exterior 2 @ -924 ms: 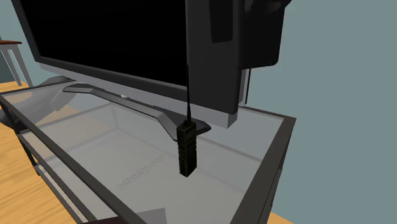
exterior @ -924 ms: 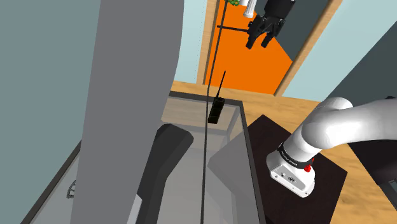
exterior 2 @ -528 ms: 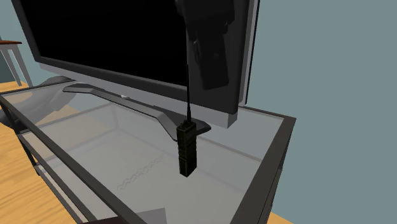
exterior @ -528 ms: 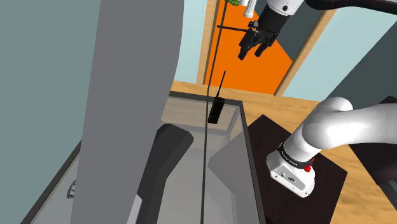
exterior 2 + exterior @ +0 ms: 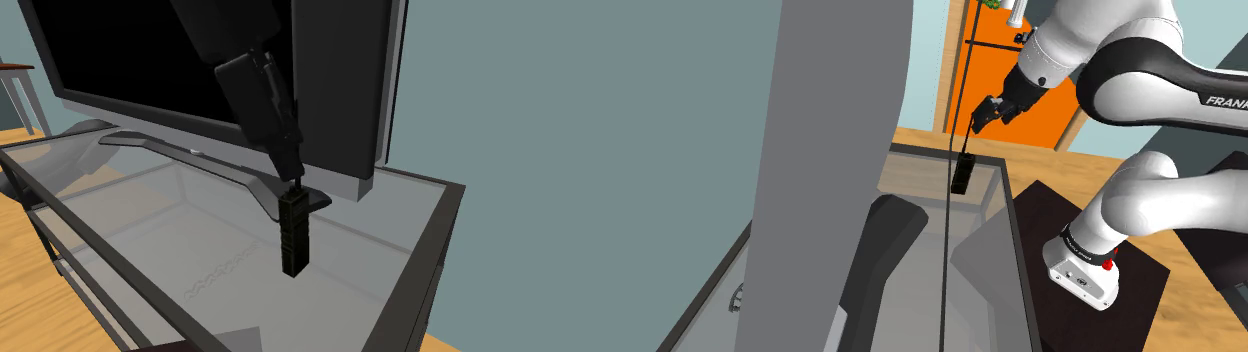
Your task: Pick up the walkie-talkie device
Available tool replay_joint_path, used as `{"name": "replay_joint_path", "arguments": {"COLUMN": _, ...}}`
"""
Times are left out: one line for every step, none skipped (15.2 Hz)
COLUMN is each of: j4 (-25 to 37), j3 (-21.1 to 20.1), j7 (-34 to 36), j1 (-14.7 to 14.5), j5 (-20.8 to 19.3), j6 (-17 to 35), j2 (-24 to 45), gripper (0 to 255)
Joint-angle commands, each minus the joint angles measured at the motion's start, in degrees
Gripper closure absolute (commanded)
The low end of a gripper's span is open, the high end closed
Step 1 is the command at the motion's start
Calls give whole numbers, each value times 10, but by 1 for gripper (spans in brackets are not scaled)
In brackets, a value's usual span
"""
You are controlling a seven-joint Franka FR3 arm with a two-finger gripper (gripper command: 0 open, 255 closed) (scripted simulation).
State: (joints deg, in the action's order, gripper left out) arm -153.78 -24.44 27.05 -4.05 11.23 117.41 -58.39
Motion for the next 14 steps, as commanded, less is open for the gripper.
{"name": "replay_joint_path", "arguments": {"j4": -21, "j3": -52, "j7": 41, "j1": -6, "j5": 11, "j6": 43, "j2": -1, "gripper": 0}}
{"name": "replay_joint_path", "arguments": {"j4": -28, "j3": -78, "j7": 61, "j1": -7, "j5": 16, "j6": 63, "j2": 1, "gripper": 0}}
{"name": "replay_joint_path", "arguments": {"j4": -34, "j3": -105, "j7": 81, "j1": -7, "j5": 20, "j6": 84, "j2": 5, "gripper": 0}}
{"name": "replay_joint_path", "arguments": {"j4": -36, "j3": -113, "j7": 87, "j1": -7, "j5": 21, "j6": 89, "j2": 7, "gripper": 0}}
{"name": "replay_joint_path", "arguments": {"j4": -42, "j3": -116, "j7": 89, "j1": -8, "j5": 23, "j6": 97, "j2": 8, "gripper": 0}}
{"name": "replay_joint_path", "arguments": {"j4": -49, "j3": -120, "j7": 91, "j1": -9, "j5": 25, "j6": 105, "j2": 10, "gripper": 0}}
{"name": "replay_joint_path", "arguments": {"j4": -55, "j3": -122, "j7": 94, "j1": -12, "j5": 25, "j6": 113, "j2": 13, "gripper": 0}}
{"name": "replay_joint_path", "arguments": {"j4": -61, "j3": -126, "j7": 96, "j1": -13, "j5": 27, "j6": 121, "j2": 15, "gripper": 0}}
{"name": "replay_joint_path", "arguments": {"j4": -67, "j3": -130, "j7": 98, "j1": -14, "j5": 30, "j6": 129, "j2": 18, "gripper": 0}}
{"name": "replay_joint_path", "arguments": {"j4": -73, "j3": -134, "j7": 102, "j1": -16, "j5": 31, "j6": 138, "j2": 21, "gripper": 0}}
{"name": "replay_joint_path", "arguments": {"j4": -83, "j3": -140, "j7": 105, "j1": -17, "j5": 34, "j6": 151, "j2": 26, "gripper": 0}}
{"name": "replay_joint_path", "arguments": {"j4": -83, "j3": -140, "j7": 106, "j1": -18, "j5": 33, "j6": 151, "j2": 26, "gripper": 0}}
{"name": "replay_joint_path", "arguments": {"j4": -83, "j3": -141, "j7": 104, "j1": -16, "j5": 35, "j6": 151, "j2": 25, "gripper": 0}}
{"name": "replay_joint_path", "arguments": {"j4": -93, "j3": -147, "j7": 109, "j1": -22, "j5": 39, "j6": 158, "j2": 22, "gripper": 255}}
